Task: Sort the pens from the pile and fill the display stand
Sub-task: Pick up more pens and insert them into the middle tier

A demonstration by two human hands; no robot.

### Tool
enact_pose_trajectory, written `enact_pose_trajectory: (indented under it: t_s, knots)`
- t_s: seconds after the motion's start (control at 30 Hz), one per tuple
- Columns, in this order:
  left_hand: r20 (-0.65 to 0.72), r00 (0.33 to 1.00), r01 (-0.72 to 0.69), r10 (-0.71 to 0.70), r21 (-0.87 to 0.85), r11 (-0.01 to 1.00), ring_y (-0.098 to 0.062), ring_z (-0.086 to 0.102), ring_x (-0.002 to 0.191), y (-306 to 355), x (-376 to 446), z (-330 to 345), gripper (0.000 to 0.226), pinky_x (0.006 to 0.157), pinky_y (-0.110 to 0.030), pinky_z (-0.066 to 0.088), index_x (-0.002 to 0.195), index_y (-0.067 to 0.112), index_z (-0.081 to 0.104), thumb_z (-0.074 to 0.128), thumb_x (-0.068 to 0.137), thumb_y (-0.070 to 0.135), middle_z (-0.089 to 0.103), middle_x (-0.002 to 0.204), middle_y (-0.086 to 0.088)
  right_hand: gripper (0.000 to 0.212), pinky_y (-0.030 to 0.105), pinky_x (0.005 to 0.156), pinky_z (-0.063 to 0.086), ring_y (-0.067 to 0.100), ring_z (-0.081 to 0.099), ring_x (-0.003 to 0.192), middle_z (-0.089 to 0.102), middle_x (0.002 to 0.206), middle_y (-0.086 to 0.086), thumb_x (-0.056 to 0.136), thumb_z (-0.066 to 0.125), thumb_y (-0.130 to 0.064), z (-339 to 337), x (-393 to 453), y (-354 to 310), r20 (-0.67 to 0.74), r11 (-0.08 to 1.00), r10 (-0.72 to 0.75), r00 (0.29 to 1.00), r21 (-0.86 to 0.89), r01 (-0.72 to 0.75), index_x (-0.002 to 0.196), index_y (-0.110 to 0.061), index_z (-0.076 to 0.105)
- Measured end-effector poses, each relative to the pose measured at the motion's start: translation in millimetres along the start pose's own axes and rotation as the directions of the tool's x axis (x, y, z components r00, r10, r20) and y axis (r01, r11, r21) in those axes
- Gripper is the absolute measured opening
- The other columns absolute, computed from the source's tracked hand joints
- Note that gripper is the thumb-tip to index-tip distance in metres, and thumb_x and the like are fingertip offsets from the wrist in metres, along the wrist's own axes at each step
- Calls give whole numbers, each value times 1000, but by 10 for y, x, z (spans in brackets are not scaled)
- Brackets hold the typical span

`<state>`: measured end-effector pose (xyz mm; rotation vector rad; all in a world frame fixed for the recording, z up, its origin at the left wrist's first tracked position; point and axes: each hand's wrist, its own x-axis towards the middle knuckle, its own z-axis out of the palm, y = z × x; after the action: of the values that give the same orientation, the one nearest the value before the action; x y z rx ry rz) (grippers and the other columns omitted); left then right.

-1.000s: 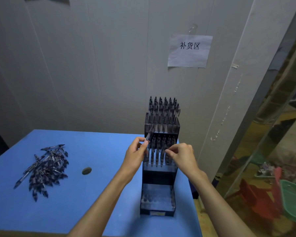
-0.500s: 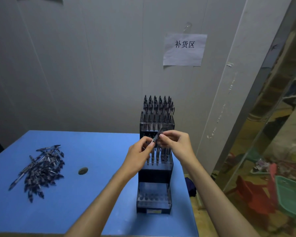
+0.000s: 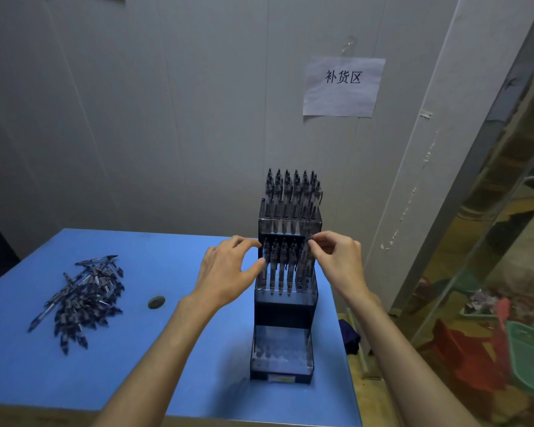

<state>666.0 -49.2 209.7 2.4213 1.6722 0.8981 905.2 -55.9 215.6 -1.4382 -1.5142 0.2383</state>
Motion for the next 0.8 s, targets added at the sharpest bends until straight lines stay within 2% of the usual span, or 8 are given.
enact_pose_trajectory:
  t_s: [0.17, 0.43, 0.6, 0.7, 0.8]
  knots:
    - [17, 1000, 11, -11, -21, 1000, -14, 55, 123, -8, -26, -8, 35, 103, -37, 38, 129, 34, 60, 55, 98, 50, 60, 130, 12, 13, 25, 81, 57, 7, 68, 78, 75, 84, -2, 91, 72, -14, 79, -47, 65, 27, 999, -1, 1000, -50, 2, 101, -9, 78]
    - [45, 999, 31, -30, -28, 999, -14, 56, 120, 26, -70, 33, 35, 102, -38, 38, 129, 33, 60, 54, 99, 49, 61, 128, 11, 14, 6, 76, 47, 6, 68, 77, 75, 86, -1, 90, 72, -14, 68, -40, 106, 46, 998, 4, 999, -59, -1, 102, -8, 78]
    - [63, 997, 42, -40, -24, 999, -13, 56, 119, 57, -83, 93, 34, 101, -37, 40, 128, 33, 60, 53, 99, 50, 61, 127, 12, 13, 24, 83, 57, 9, 69, 78, 76, 87, 2, 91, 71, -13, 88, -47, 197, 102, 995, -1, 995, -98, 11, 101, -7, 78]
    - [69, 996, 51, -50, -21, 998, -12, 56, 119, 78, -94, 110, 34, 101, -37, 40, 128, 34, 59, 52, 99, 50, 61, 126, 13, 14, 26, 85, 58, 7, 69, 79, 77, 90, 1, 91, 71, -14, 166, -121, 272, 171, 991, 15, 985, -135, 9, 102, -9, 78]
    - [70, 996, 63, -62, -13, 998, -12, 55, 119, 95, -123, 107, 34, 102, -37, 40, 129, 34, 59, 53, 99, 50, 60, 127, 12, 16, 26, 86, 58, 8, 70, 83, 77, 93, 2, 91, 72, -17, 207, -162, 303, 165, 992, 26, 986, -123, -5, 104, -9, 78]
